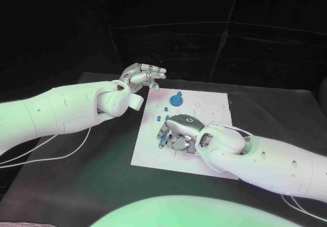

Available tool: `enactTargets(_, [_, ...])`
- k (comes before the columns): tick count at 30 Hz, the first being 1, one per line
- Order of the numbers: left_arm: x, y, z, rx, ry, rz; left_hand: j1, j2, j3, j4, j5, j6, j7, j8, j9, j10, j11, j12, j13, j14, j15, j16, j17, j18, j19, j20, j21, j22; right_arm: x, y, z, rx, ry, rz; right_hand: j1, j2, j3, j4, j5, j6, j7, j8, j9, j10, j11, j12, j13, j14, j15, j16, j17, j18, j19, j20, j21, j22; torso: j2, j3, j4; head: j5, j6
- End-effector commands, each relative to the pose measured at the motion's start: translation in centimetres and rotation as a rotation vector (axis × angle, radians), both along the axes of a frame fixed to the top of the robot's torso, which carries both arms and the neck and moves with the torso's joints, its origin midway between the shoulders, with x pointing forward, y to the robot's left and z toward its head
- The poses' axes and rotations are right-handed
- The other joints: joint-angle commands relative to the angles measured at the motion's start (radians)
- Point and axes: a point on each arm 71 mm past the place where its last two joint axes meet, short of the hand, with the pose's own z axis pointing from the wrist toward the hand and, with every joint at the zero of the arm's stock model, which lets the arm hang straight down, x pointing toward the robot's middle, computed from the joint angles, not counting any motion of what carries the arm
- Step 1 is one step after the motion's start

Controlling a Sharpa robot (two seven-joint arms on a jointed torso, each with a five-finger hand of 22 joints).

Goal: Assemble the parts on the task board

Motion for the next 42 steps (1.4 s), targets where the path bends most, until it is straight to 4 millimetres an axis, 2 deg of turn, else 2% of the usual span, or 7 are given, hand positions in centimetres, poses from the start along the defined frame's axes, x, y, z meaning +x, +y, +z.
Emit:
enactTargets(1, [0.0, -0.1, 0.1, -0.010, -0.002, -0.012, -0.008, -0.002, -0.002, 0.000, 0.005, -0.006, 0.000, 0.003, -0.001, -0.009, 0.001, 0.003, -0.001, -0.006, 0.001, -0.002, -0.001, 0.013, -0.007, 0.000, -0.003, 0.001, -0.1, 0.1, -0.2, -0.040, -0.008, 0.021, 0.004, -0.007, 0.003, -0.002, 0.002, -0.003, 0.007, -0.003, 0.001, 0.021, -0.012, -0.005, 0.002, 0.015, -0.003, 0.004, -0.002, -0.009, -0.003, 0.003, 0.006, -0.001, 0.000, -0.0003, -0.0003, 0.001, -0.002])
enactTargets(25, [0.0, -0.2, 0.1, -0.010, 0.003, -0.017, -0.008, -0.002, -0.002, 0.000, 0.005, -0.006, 0.000, 0.003, -0.001, -0.009, 0.001, 0.003, -0.001, -0.006, 0.001, -0.002, -0.001, 0.013, -0.007, 0.000, -0.003, 0.001, -0.1, 1.0, -1.1, -0.098, -0.032, 0.012, -0.004, -0.010, 0.002, -0.003, -0.001, -0.008, 0.009, -0.005, 0.000, 0.016, -0.010, -0.011, 0.001, 0.014, -0.001, 0.003, -0.006, -0.008, -0.004, 0.005, 0.006, -0.002, 0.000, -0.0007, 0.0010, 0.004, -0.006])
enactTargets(30, [0.0, -0.2, 0.1, -0.010, 0.005, -0.018, -0.008, -0.002, -0.002, 0.000, 0.005, -0.006, 0.000, 0.003, -0.001, -0.009, 0.001, 0.003, -0.001, -0.006, 0.001, -0.002, -0.001, 0.013, -0.007, 0.000, -0.003, 0.001, -0.2, 1.3, -1.2, -0.103, -0.028, 0.027, -0.031, -0.028, -0.008, 0.001, 0.011, -0.036, 0.016, -0.011, -0.005, -0.009, -0.001, -0.025, -0.002, 0.011, 0.006, -0.001, -0.015, -0.007, -0.010, 0.011, 0.002, -0.010, 0.000, -0.0007, -0.0002, 0.005, -0.007])
enactTargets(36, [0.0, -0.2, 0.1, -0.010, 0.007, -0.019, -0.009, -0.001, -0.002, 0.000, 0.005, -0.008, 0.000, 0.004, -0.001, -0.011, 0.001, 0.005, -0.001, -0.008, 0.001, -0.002, -0.004, 0.013, -0.008, 0.000, -0.003, 0.001, -0.2, 1.3, -1.2, -0.094, -0.027, 0.029, -0.070, -0.049, -0.035, 0.016, 0.011, -0.060, 0.016, -0.010, -0.006, -0.034, 0.004, -0.027, -0.003, 0.009, 0.012, -0.003, -0.022, -0.006, -0.013, 0.016, -0.002, -0.017, 0.000, -0.0006, -0.0004, 0.005, -0.007])
enactTargets(39, [0.0, -0.1, 0.1, -0.010, 0.007, -0.019, -0.009, -0.001, -0.002, 0.000, 0.005, -0.008, 0.000, 0.004, -0.001, -0.011, 0.001, 0.005, -0.001, -0.008, 0.001, -0.002, -0.004, 0.013, -0.008, 0.000, -0.003, 0.001, -0.2, 1.2, -1.2, -0.081, -0.028, 0.023, -0.093, -0.065, -0.064, 0.026, 0.016, -0.071, 0.020, -0.008, -0.005, -0.103, 0.015, -0.027, -0.005, 0.003, 0.020, -0.017, -0.046, 0.002, -0.033, 0.023, -0.027, -0.063, -0.001, -0.0008, -0.0003, 0.005, -0.007])
enactTargets(42, [0.0, -0.1, 0.1, -0.010, 0.008, -0.020, -0.009, -0.001, -0.002, 0.000, 0.005, -0.008, 0.000, 0.004, -0.001, -0.011, 0.001, 0.005, -0.001, -0.008, 0.001, -0.002, -0.004, 0.013, -0.008, 0.000, -0.003, 0.001, -0.1, 1.1, -1.1, -0.072, -0.030, 0.019, -0.097, -0.067, -0.078, 0.028, 0.019, -0.076, 0.023, -0.008, -0.004, -0.121, 0.018, -0.024, -0.004, 0.000, 0.022, -0.023, -0.057, 0.006, -0.043, 0.026, -0.039, -0.085, -0.001, -0.0006, 0.0001, 0.005, -0.008])
